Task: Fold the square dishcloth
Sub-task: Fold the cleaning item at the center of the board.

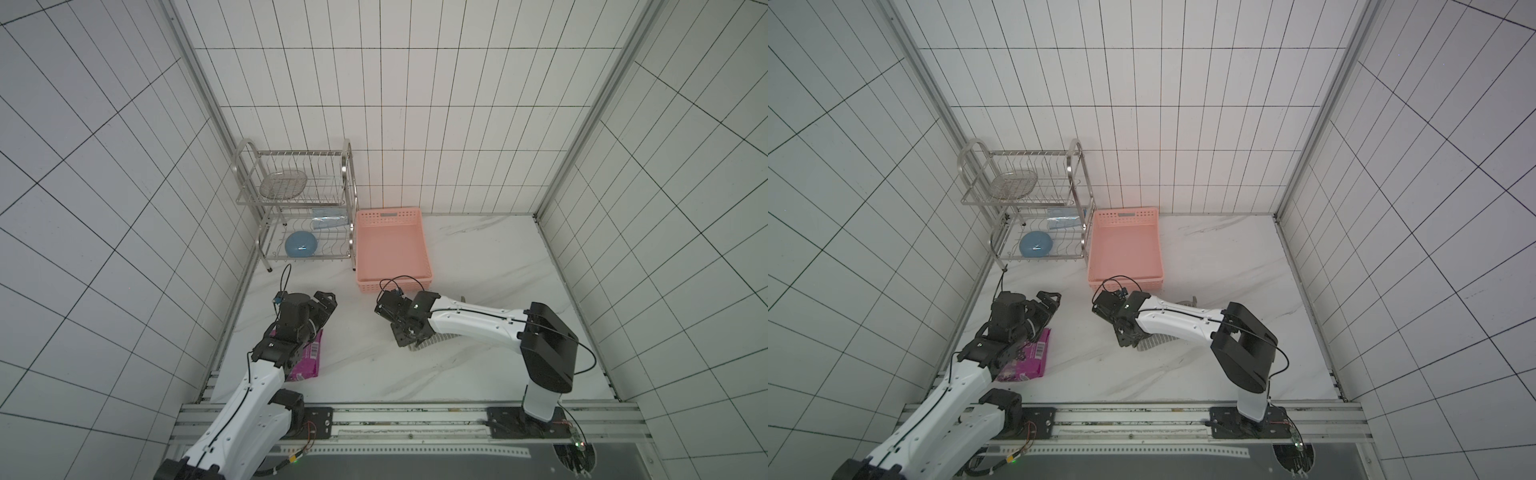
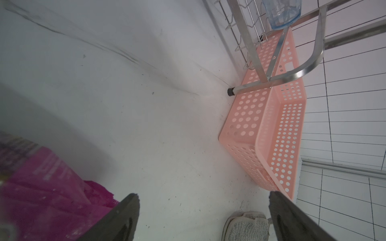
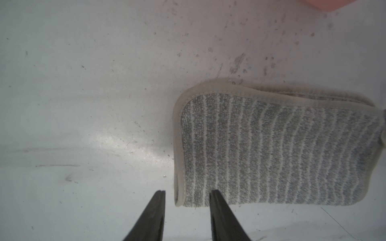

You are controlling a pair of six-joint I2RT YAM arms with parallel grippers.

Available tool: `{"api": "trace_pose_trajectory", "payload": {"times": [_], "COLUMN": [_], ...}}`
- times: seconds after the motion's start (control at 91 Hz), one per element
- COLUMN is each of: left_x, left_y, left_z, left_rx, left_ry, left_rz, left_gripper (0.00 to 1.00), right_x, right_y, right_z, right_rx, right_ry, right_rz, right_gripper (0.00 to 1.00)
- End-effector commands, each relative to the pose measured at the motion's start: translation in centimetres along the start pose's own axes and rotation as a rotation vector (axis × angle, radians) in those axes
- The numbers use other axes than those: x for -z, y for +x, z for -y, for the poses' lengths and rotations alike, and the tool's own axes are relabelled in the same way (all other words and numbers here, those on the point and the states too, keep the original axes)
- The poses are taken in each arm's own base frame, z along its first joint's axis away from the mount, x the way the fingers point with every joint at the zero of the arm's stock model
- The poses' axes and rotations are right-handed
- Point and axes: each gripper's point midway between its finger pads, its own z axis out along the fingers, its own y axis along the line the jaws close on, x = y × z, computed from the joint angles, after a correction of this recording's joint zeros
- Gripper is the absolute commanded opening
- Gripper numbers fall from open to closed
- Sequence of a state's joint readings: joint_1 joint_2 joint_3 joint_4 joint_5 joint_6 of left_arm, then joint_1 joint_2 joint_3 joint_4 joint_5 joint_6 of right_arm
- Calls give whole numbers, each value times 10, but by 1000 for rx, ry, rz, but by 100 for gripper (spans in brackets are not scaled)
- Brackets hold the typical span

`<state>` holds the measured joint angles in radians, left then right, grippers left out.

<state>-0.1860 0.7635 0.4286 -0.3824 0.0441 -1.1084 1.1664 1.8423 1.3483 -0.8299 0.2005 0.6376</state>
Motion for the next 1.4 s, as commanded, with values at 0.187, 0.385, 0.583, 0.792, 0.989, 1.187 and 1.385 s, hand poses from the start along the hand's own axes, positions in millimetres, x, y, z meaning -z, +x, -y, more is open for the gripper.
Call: {"api": "trace_pose_trajectory", "payload": {"times": [0.187,0.385,0.583,0.792,0.989,1.187,1.385], "left_x": [-1,-5,-6,-6,-6,-5,-5], "left_y": [2,6,8,7,6,5,5], "left_z": [-14,-15,-16,-16,-15,-13,-12], "left_rx": [37,41,42,46,47,48,38], "left_ry": [-19,-20,-23,-25,-21,-17,-13], "left_rz": [-15,-39,-44,-43,-40,-36,-38], "left_gripper": [98,98,98,99,98,98,99], "right_x": [-15,-32,-48,-62,-66,-55,-25], "right_y": [-3,1,9,20,29,16,-11], "right_z": [-6,-3,0,-6,2,10,-6], "right_rx": [54,51,41,33,6,-22,-6], "right_ry": [48,84,89,62,86,75,-32], "right_rz": [-47,-83,-128,-174,-207,-181,-105], "right_gripper": [35,33,32,34,22,12,5]}}
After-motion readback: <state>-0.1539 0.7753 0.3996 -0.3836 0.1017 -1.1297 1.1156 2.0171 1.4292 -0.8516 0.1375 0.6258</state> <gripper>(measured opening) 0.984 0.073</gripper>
